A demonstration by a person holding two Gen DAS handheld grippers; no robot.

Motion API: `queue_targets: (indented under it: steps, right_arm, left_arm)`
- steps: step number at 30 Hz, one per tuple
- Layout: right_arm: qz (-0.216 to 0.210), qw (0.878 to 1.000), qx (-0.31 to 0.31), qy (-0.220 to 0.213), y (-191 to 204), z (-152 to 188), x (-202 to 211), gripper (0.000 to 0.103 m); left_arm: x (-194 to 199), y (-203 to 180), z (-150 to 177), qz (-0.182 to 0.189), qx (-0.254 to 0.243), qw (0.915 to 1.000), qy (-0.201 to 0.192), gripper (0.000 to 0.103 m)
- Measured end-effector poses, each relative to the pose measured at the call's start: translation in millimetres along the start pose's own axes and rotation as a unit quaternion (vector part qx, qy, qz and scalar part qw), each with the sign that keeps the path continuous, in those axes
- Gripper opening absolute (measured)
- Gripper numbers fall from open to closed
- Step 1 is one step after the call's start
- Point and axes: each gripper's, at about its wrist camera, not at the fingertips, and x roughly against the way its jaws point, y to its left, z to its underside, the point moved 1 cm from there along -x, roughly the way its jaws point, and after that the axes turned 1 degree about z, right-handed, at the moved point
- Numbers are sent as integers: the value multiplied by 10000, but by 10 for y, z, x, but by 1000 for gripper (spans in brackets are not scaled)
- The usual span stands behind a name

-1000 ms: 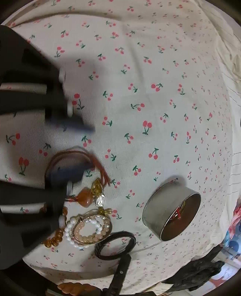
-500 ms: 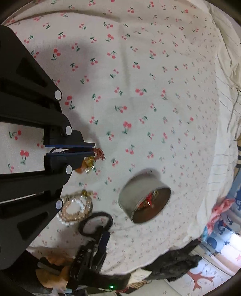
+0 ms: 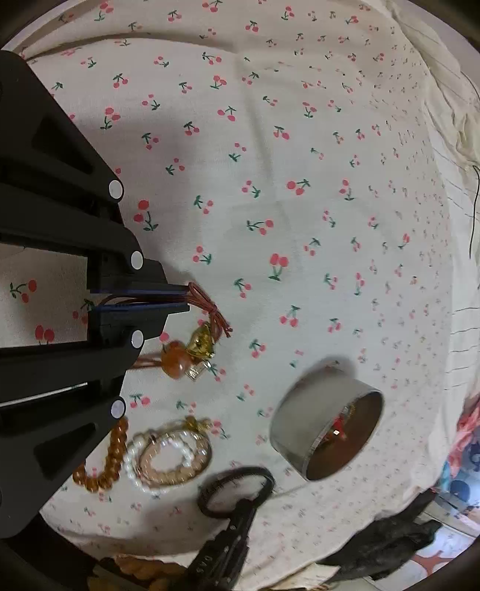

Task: Organize jewelry
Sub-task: 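Grasp the red cord with the left gripper while the right carries the black bangle, then open both grippers over the silver tin to drop the black bangle and red cord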

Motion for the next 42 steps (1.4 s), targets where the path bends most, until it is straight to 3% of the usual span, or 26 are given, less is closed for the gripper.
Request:
queue_targets:
  steps: [3,5,7,8,9,10,11,20,42]
  right_arm:
    - [-16,9999,107,-1,58,5,-27,43]
    - [129,9995,283,4,123,26,-46,44]
    - [216,9991,365,4,159,38,-67,44]
    - [234,9990,387,-10,166,41,-70,39]
    - [245,9990,379,-27,160,42,-66,27]
    - [238,9991,352,-40,144,41,-58,20]
    - [236,9992,326,-62,133,35,-48,12]
    - [111,9992,152,-348,38,1,134,10]
    - [-121,9980,196,-581,95,-78,293,10]
  left_arm:
    - [-34,-7,19,-148,-82,9998,44,14]
    - [-33,18,25,-236,-34,9997,2,47]
    - [-47,17,30,-211,17,9998,-29,49]
    - [-54,-16,40,-296,-93,9995,-50,45]
    - [-52,-47,55,-290,-187,9994,-75,37]
    - [-47,-91,62,-180,-288,9994,-56,11]
    - [-20,-118,57,-175,-330,9993,-66,3]
    - [302,-244,14,-713,-663,9922,-774,3]
    - [488,-522,-70,-989,-1105,9808,-1266,3]
